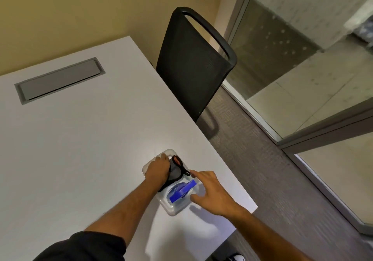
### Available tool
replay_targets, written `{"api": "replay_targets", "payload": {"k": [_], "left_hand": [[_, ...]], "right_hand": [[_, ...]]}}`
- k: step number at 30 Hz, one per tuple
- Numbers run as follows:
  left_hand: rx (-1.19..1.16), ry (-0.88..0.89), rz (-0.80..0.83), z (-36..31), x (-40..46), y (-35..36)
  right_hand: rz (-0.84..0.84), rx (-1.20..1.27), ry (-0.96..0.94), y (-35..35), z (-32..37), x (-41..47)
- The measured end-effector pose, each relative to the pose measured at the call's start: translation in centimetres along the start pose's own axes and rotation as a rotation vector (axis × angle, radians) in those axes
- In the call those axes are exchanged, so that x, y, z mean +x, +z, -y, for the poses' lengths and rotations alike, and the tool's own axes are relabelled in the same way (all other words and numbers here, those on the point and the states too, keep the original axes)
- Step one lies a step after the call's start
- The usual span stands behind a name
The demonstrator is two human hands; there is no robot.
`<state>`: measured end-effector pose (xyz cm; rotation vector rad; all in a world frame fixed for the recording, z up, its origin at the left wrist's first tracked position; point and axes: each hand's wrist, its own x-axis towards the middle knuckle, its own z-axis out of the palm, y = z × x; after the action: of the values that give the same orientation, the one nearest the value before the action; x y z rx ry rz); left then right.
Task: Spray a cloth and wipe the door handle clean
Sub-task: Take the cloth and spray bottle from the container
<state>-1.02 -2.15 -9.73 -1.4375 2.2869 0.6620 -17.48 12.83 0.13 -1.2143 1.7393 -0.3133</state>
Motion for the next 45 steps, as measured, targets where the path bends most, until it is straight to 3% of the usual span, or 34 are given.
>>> {"api": "replay_targets", "payload": {"k": [7, 11, 19, 27, 38, 45], "left_hand": [[0.163, 0.062, -0.035, -0.8, 0.9, 1.5], [0.119, 0.084, -0.041, -0.8, 1.0, 1.9], [0.123, 0.14, 0.005, -0.3, 0.8, 0.6], [0.107, 0.179, -0.098, -0.1, -0.4, -1.9], [-0.361, 0.134, -0.145, 0.0, -5.0, -6.2], [-0.514, 0.128, -0.341, -2.9, -9.1, -9.8]], "right_hand": [[0.069, 0.189, 0.067, 2.9, 1.1, 1.3], [0.066, 0.29, 0.096, 3.7, 1.8, 1.6], [-0.151, 0.364, 0.053, 4.2, 4.5, 1.9], [-0.186, 0.379, 0.007, 4.0, 4.9, 1.2], [-0.251, 0.501, -0.176, 0.6, 5.8, -0.4], [-0.343, 0.587, -0.37, -3.0, 5.8, -4.0]]}}
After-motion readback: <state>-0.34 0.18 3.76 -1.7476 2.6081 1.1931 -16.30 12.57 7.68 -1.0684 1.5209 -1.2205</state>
